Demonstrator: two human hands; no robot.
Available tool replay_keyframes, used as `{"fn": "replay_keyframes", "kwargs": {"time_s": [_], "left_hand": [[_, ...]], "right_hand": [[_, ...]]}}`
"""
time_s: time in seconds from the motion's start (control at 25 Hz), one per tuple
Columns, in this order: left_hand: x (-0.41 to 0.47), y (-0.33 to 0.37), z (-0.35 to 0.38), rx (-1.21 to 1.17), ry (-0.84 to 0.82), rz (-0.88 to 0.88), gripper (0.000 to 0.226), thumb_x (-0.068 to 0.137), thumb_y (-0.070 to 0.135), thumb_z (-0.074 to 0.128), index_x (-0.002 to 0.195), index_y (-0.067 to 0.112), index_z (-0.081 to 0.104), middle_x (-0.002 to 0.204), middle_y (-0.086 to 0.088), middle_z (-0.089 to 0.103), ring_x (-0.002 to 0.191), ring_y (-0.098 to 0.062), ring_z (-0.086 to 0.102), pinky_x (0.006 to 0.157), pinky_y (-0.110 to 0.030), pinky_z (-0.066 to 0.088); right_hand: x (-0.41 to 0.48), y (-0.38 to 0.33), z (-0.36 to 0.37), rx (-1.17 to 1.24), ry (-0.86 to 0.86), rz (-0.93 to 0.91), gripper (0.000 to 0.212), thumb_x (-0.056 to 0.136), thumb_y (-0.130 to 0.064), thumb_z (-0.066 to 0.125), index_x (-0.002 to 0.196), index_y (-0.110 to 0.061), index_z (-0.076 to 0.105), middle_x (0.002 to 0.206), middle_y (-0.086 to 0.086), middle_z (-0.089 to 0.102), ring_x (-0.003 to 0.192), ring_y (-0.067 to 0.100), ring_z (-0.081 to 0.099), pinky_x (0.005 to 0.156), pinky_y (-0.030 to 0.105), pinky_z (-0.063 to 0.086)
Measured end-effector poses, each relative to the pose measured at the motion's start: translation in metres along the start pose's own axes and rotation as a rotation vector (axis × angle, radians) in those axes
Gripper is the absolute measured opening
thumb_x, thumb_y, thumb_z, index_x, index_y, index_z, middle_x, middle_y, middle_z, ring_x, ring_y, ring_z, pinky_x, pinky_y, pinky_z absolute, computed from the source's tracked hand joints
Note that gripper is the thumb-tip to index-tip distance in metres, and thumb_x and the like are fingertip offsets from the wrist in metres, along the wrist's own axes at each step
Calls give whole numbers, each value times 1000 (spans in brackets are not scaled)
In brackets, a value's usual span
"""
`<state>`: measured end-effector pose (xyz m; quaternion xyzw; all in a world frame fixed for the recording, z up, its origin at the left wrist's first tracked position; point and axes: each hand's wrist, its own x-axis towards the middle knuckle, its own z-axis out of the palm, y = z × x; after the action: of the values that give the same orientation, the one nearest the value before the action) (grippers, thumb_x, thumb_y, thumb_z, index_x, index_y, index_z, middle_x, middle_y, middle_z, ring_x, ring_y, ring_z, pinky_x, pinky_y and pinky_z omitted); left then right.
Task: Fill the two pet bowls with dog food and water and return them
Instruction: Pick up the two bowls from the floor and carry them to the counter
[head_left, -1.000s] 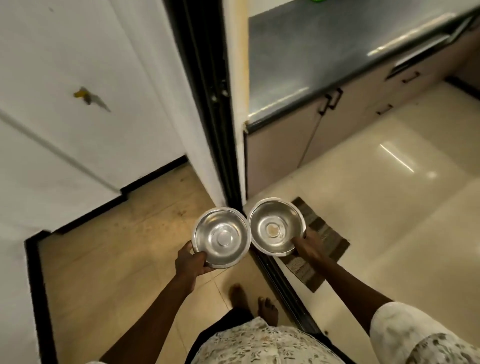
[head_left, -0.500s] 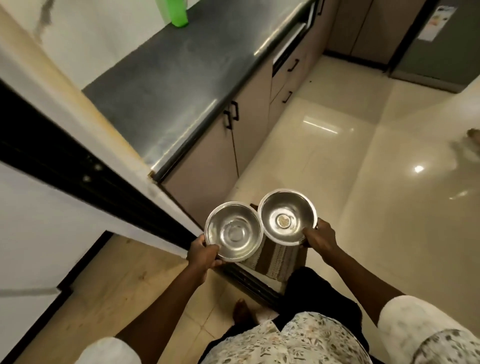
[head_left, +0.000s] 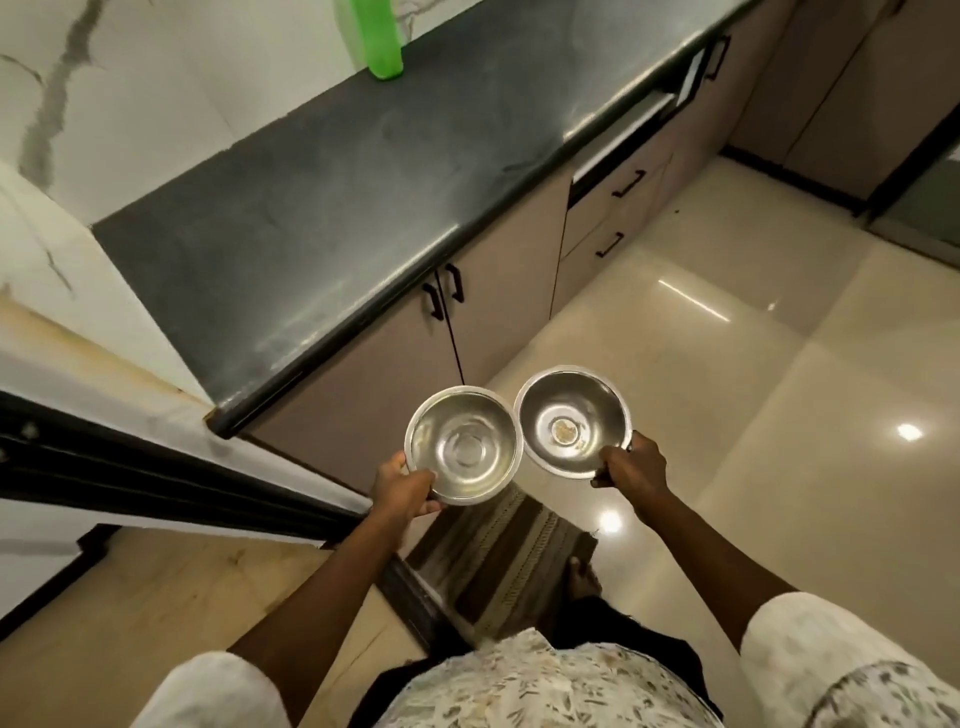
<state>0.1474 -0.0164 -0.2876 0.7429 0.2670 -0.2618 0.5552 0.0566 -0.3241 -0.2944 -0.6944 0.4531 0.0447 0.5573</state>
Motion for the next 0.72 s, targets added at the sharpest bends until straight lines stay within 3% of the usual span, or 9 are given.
{"fn": "replay_keyframes", "kwargs": {"time_s": [0.16,0.44,0.6,0.72], "left_hand": [[1,56,56,-139,33,15,42,90,-8,63,126,14,63,107,-16,73,71,-28,80,62,-39,66],[41,148,99,-297,170,87,43,87,-7,67,124,15,66,100,-14,74,73,-27,80,62,-41,66],[88,198,100,-382,245,144,44,87,-6,65,126,14,66,97,-15,75,72,-27,77,66,-46,67],[120,239,96,-427,294,181,35,87,-6,63,119,7,69,93,-15,73,71,-24,74,60,-39,65]], "right_hand": [[67,-71,-44,-20,-53,-104,23,83,0,59,104,-6,68,88,19,71,46,16,70,51,31,61],[161,-180,-42,-43,-116,-212,15,82,-9,61,96,-7,68,87,15,73,49,22,73,66,43,67],[216,-247,-12,-26,-168,-284,12,85,-9,63,96,-7,66,88,16,73,51,24,74,61,40,67],[249,-298,17,-27,-201,-308,15,87,-7,63,101,-2,65,81,19,72,53,26,72,53,36,64]]}}
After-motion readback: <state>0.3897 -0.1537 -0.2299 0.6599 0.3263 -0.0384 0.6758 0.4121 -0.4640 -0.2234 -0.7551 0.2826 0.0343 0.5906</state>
